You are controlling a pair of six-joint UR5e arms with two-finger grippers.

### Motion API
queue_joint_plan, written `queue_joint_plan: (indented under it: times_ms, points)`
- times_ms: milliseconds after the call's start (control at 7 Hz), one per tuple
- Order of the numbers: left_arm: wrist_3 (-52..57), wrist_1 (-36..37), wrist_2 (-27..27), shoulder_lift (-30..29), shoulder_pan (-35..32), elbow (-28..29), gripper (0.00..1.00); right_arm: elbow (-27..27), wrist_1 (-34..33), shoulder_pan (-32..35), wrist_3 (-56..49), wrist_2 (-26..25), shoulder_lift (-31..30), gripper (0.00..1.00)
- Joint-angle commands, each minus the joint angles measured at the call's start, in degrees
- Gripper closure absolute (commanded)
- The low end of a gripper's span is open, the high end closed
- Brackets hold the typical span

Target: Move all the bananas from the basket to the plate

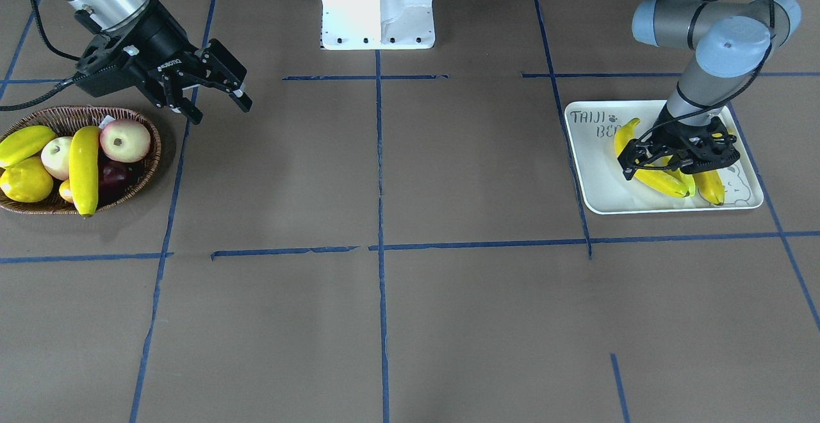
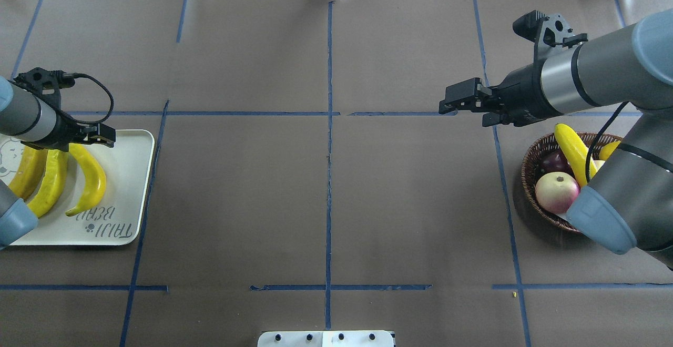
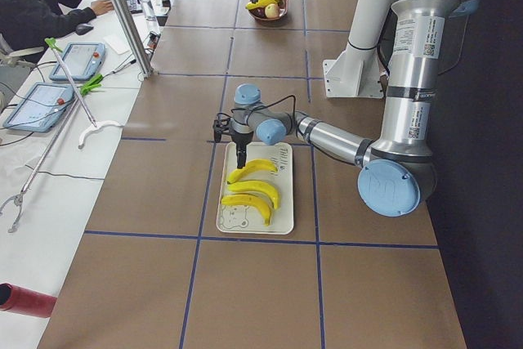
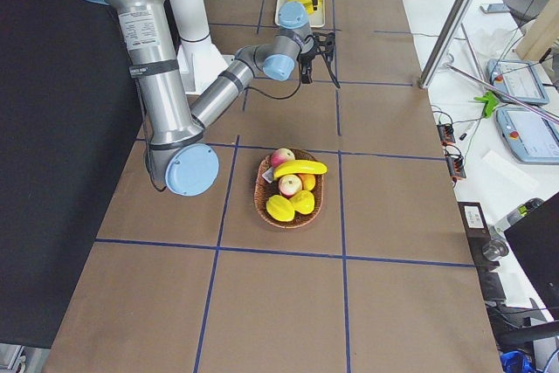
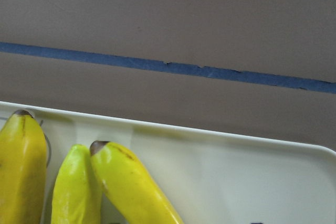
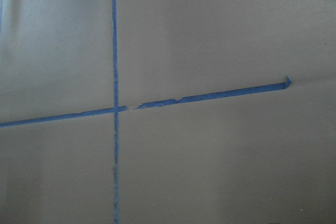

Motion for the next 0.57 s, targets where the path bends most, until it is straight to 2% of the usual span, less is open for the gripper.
queue_joint_plan:
  times_ms: [0,143,286,429]
  points:
    - [-1.9,0.8,-0.6,-5.1,0.1,-2.7,0.00,2.7,0.9,3.7,-11.7,1.6,-10.1,0.00]
    - [-4.4,1.2,-1.5,-7.4,0.1,-3.7,0.00,2.6,1.0,6.8,-18.6,4.8,-14.7,0.00]
    - [-6.5,2.8,-3.8,-10.5,0.1,-3.7,0.00,2.7,1.3,8.9,-24.3,5.8,-18.7,0.00]
    - [-7.7,3.6,-3.7,-12.1,0.7,-3.2,0.00,1.5,1.2,8.8,-26.7,4.9,-20.9,0.00]
